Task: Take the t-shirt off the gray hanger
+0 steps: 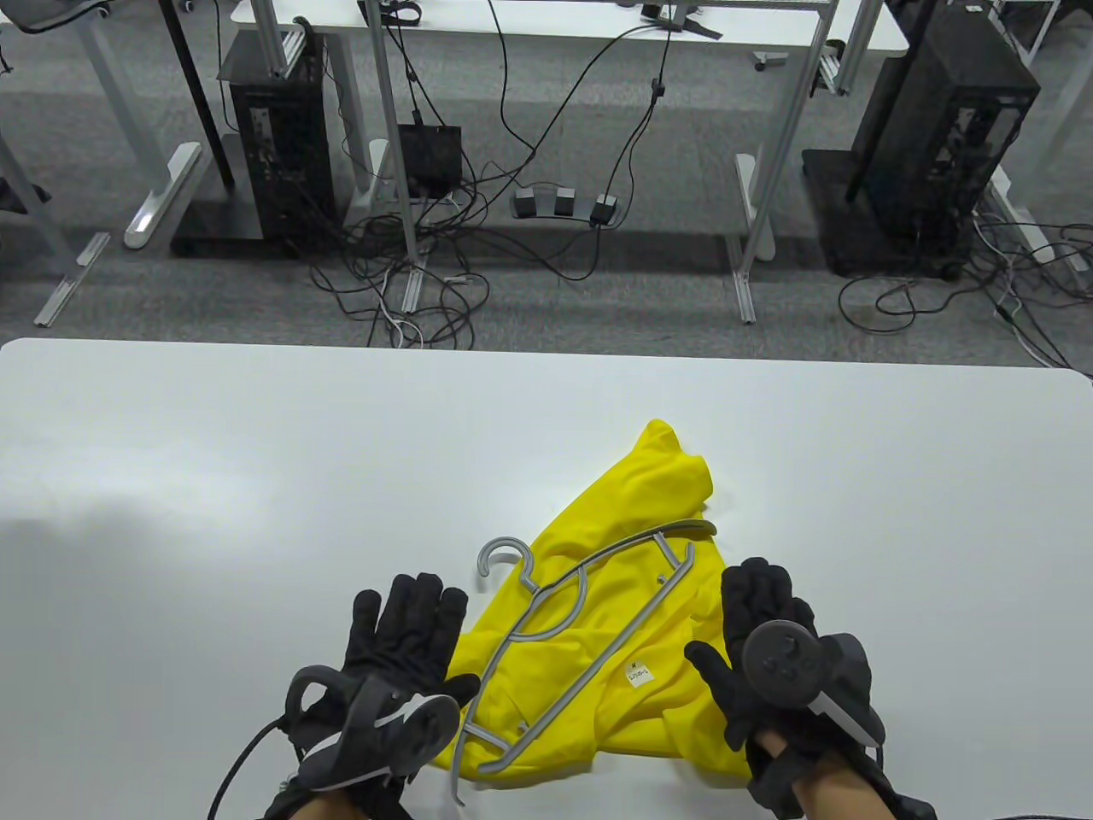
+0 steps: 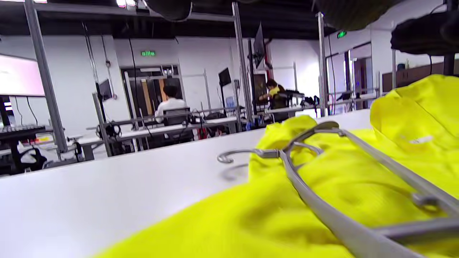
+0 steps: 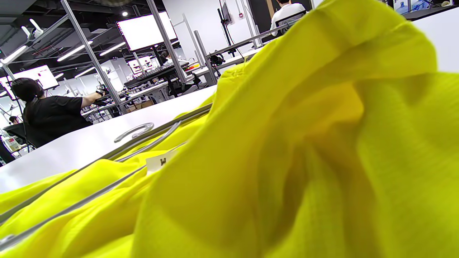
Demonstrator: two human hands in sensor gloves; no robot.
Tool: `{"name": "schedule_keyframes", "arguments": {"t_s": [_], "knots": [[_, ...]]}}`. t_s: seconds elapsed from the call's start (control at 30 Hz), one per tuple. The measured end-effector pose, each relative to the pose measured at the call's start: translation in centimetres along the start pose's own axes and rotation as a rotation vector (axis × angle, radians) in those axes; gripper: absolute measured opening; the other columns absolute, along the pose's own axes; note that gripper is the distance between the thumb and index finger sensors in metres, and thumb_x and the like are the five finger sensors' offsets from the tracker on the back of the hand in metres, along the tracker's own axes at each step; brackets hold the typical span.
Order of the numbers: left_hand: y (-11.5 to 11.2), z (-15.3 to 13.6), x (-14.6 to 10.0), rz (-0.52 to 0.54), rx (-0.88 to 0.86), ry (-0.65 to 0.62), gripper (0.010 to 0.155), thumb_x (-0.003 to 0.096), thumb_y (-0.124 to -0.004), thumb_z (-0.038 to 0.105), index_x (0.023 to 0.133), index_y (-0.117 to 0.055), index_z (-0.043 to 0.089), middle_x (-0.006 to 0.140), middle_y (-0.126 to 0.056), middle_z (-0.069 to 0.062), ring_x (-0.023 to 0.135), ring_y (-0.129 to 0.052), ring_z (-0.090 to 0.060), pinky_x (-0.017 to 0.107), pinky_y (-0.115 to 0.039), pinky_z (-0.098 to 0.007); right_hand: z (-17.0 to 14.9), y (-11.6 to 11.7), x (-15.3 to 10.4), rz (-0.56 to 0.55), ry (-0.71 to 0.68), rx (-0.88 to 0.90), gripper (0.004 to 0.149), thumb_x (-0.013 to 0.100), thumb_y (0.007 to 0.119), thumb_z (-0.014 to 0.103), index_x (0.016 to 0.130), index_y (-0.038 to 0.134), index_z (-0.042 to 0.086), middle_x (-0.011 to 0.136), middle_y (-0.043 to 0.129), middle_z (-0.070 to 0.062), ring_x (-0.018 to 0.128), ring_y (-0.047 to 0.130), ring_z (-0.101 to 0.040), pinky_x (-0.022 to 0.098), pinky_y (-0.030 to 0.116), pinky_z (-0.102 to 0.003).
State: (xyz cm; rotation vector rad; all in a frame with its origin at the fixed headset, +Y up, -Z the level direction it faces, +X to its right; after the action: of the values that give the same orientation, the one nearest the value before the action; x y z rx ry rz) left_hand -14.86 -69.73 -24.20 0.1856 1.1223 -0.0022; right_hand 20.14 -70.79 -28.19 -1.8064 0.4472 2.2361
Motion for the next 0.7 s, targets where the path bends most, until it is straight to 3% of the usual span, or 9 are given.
{"name": "schedule_keyframes", "arguments": {"t_s": [0.33,0.7], "knots": [[-0.3,0.9,0.5,-0.036,-0.020,0.000,0.084,0.0515,-0.060,0.053,0.112,-0.022,0.010,0.117,-0.018,-0.018,0.113,-0.032,-0.042,0.075,-0.024,-0.065,0.0,-0.1,-0.1,0.002,-0.001,0.011,0.081,0.048,0.059,0.052,0.104,0.014,0.015,0.111,0.009,-0.015,0.104,0.010,-0.040,0.068,0.015,-0.060],[0.3,0.0,0.2,-0.003,-0.042,0.047,0.084,0.0516,-0.060,0.054,0.112,-0.022,0.009,0.117,-0.018,-0.019,0.113,-0.033,-0.043,0.075,-0.024,-0.065,1.0,0.2,-0.2,0.014,-0.044,-0.015,0.081,0.048,0.059,0.053,0.105,0.014,0.015,0.111,0.009,-0.015,0.103,0.010,-0.040,0.068,0.015,-0.060]]}}
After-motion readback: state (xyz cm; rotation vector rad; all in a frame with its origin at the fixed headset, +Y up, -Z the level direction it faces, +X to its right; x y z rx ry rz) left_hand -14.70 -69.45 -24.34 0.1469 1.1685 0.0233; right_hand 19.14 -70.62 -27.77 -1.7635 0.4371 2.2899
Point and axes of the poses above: the tracker on the back of each hand, its own z axis roughly to the thumb side, its own x axis roughly from the wrist to the fingertips, y = z × x, the point moved 1 cm from there along x, roughly from the wrist to the fingertips
